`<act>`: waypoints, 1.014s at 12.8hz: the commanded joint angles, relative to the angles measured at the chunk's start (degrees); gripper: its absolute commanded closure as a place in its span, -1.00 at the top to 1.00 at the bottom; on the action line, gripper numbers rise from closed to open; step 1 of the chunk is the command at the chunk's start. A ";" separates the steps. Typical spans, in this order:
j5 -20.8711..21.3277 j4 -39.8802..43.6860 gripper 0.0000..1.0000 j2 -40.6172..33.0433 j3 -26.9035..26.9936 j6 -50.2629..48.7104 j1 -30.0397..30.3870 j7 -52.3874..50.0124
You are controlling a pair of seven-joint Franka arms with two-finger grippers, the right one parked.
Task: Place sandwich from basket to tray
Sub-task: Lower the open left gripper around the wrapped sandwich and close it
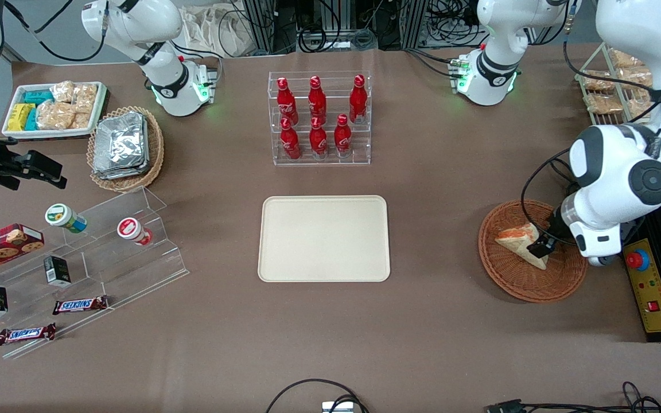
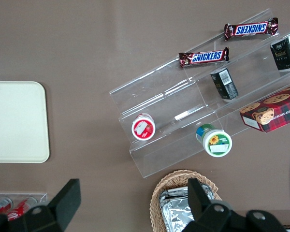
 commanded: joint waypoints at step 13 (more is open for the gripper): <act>0.43 -6.70 1.00 3.16 0.64 10.66 -0.65 -3.57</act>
